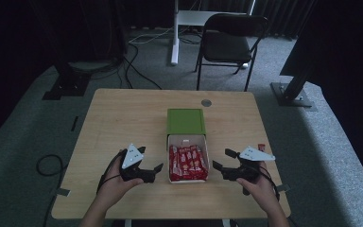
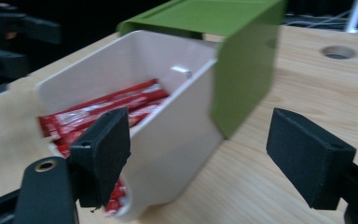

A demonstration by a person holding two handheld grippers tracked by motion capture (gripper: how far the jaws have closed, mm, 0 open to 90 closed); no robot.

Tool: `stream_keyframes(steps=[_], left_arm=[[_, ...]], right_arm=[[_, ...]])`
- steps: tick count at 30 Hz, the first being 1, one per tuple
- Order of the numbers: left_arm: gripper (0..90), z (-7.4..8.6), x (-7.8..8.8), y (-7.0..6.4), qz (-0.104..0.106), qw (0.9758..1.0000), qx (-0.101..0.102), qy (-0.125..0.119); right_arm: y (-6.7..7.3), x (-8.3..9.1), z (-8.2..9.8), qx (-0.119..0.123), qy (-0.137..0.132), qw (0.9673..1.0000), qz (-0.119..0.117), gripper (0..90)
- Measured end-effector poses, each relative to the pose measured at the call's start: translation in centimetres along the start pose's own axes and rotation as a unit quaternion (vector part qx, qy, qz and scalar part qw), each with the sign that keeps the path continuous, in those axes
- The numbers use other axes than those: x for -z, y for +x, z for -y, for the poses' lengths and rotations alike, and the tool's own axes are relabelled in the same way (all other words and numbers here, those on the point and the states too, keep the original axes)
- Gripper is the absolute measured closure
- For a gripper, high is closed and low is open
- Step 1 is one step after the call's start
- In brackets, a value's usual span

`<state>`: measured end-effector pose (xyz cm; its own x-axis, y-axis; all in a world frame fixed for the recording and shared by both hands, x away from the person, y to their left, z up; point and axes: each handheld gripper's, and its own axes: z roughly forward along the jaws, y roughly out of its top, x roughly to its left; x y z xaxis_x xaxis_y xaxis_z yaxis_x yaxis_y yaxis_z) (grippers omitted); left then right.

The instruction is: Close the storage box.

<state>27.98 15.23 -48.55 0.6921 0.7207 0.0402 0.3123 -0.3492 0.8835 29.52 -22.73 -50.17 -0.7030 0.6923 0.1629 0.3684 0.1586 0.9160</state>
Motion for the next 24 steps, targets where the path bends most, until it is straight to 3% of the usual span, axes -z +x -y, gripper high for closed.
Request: stream_keyframes(steps=[5, 10, 24], left_arm=[[10.8, 0.0, -0.7, -0.7, 0.016, 0.9998, -0.008, 0.001], [10.7, 0.3, -1.6, -1.1, 0.023, 0.9995, -0.02, 0.012], [6.8, 0.3, -2.8, -0.8, 0.013, 0.9997, -0.011, 0.017]], right_arm=[[0.6, -0.6, 0.3, 0.009, 0.014, 0.9996, -0.023, 21.5], [0.7, -1.2, 0.7, 0.016, 0.027, 0.9993, -0.023, 22.0], [0.0, -2.1, 1.2, 0.002, 0.038, 0.9989, -0.026, 18.5]])
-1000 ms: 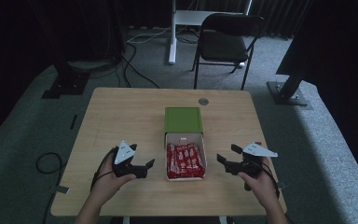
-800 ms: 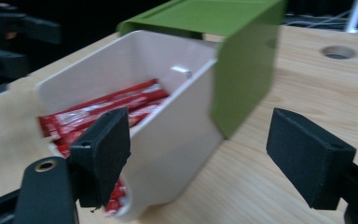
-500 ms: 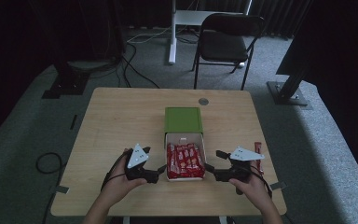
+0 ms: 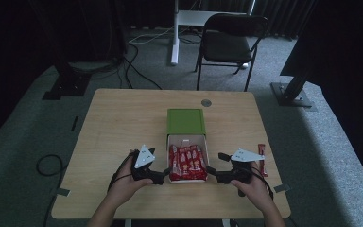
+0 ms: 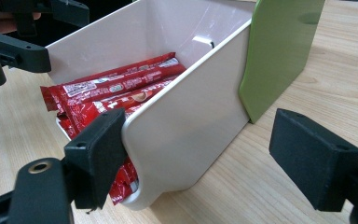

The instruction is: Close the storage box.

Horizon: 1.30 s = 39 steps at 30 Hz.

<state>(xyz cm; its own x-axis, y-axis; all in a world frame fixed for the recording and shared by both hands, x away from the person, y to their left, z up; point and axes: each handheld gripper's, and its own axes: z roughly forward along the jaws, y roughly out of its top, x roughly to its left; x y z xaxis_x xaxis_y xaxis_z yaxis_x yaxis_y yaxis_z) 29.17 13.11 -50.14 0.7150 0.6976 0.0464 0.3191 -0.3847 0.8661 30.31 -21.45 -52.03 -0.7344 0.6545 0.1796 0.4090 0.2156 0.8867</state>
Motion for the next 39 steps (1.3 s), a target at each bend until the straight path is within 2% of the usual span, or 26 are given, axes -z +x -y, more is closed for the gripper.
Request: stream_keyframes(steps=[5, 13, 23, 25, 35, 39], left_arm=[[6.8, -0.1, -0.2, 0.4, -0.01, 1.0, 0.001, 0.0], [6.8, -0.3, -0.5, 0.9, -0.01, 0.9999, 0.007, 0.002], [6.8, -0.8, -1.0, 1.5, -0.008, 0.9999, 0.007, 0.009], [6.8, -0.8, -1.1, 1.6, -0.009, 0.9999, 0.012, 0.009], [6.8, -0.9, -1.5, 2.3, -0.013, 0.9996, 0.022, 0.009], [6.8, -1.2, -1.6, 2.5, -0.015, 0.9997, 0.018, 0.012]], right_arm=[[-0.1, -0.4, -0.3, -0.002, 0.001, 1.0, 0.002, 18.4], [-0.4, -0.8, -0.6, -0.006, 0.004, 1.0, 0.004, 17.9], [-0.9, -1.2, -1.0, -0.001, 0.002, 0.9999, 0.012, 17.3], [-1.0, -1.3, -1.1, 0.001, 0.001, 0.9999, 0.014, 17.3], [-1.4, -1.8, -1.2, -0.009, -0.003, 0.9998, 0.016, 16.3], [-1.5, -1.9, -1.3, -0.01, -0.003, 0.9998, 0.018, 15.9]])
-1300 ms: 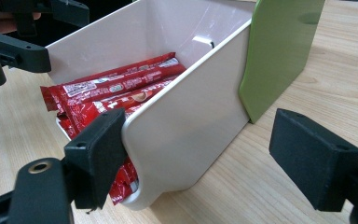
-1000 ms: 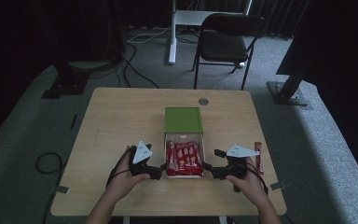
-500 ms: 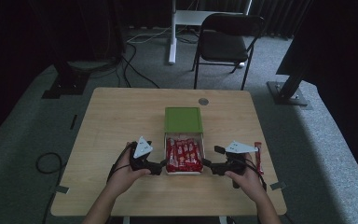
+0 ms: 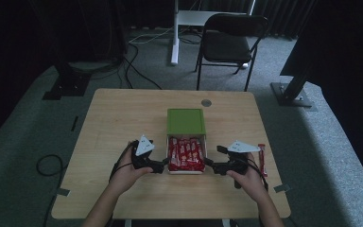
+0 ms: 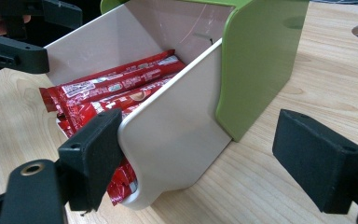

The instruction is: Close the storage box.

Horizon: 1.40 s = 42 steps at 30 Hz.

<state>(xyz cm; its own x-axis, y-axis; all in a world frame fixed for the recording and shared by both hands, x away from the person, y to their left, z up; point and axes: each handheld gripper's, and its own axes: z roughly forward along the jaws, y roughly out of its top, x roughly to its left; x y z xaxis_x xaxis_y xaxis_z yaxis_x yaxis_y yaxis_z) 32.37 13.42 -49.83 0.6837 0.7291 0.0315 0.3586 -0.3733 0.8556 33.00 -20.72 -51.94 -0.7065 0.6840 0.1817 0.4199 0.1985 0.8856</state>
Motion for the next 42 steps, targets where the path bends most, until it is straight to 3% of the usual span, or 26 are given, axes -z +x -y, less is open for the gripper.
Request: stream_keyframes(steps=[6, 16, 20, 24, 42], left_arm=[[3.7, -0.1, -0.5, 0.5, 0.003, 0.9999, 0.014, -0.004], [3.7, -0.8, -1.0, 1.2, -0.004, 0.9999, 0.014, -0.003], [3.7, -0.9, -1.3, 1.5, 0.002, 0.9996, 0.028, 0.002], [3.7, -1.2, -1.4, 1.7, -0.004, 0.9998, 0.018, 0.004], [3.6, -1.9, -2.5, 2.8, -0.019, 0.9996, 0.019, 0.002]], right_arm=[[-0.4, -0.2, -0.5, 0.001, 0.0, 1.0, 0.007, 14.6], [-1.1, -0.8, -1.1, -0.006, -0.003, 0.9999, 0.015, 14.4], [-1.3, -1.0, -1.2, -0.011, -0.003, 0.9998, 0.017, 14.0], [-1.4, -1.2, -1.5, -0.011, -0.001, 0.9997, 0.022, 14.1], [-2.4, -2.4, -2.4, -0.023, 0.001, 0.999, 0.037, 12.7]])
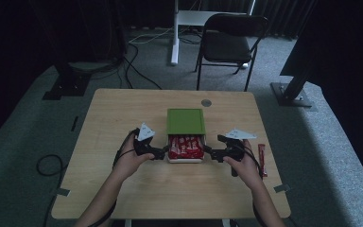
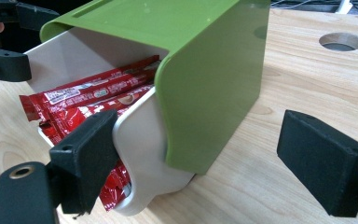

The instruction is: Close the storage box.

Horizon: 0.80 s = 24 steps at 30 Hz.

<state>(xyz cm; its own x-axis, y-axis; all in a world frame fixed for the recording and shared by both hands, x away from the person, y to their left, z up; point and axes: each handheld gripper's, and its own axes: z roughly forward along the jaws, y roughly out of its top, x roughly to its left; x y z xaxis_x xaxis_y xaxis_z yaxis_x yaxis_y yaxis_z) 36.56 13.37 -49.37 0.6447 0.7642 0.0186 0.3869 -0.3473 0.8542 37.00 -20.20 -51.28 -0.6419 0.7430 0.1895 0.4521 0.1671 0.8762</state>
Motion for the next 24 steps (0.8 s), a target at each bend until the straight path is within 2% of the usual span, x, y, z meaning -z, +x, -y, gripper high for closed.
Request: stream_keyframes(steps=[8, 17, 24], left_arm=[[3.4, -0.5, -0.5, 0.4, -0.006, 1.0, -0.003, 0.003], [3.4, -0.7, -1.2, 1.1, -0.011, 0.9999, 0.007, -0.004], [3.4, -1.0, -1.6, 1.3, -0.019, 0.9998, 0.001, 0.0]], right_arm=[[-0.4, -0.5, -0.4, -0.005, 0.0, 1.0, 0.006, 12.7], [-0.9, -1.3, -0.9, -0.022, 0.001, 0.9996, 0.02, 11.6], [-1.1, -1.7, -1.1, -0.025, -0.002, 0.9994, 0.023, 11.5]])
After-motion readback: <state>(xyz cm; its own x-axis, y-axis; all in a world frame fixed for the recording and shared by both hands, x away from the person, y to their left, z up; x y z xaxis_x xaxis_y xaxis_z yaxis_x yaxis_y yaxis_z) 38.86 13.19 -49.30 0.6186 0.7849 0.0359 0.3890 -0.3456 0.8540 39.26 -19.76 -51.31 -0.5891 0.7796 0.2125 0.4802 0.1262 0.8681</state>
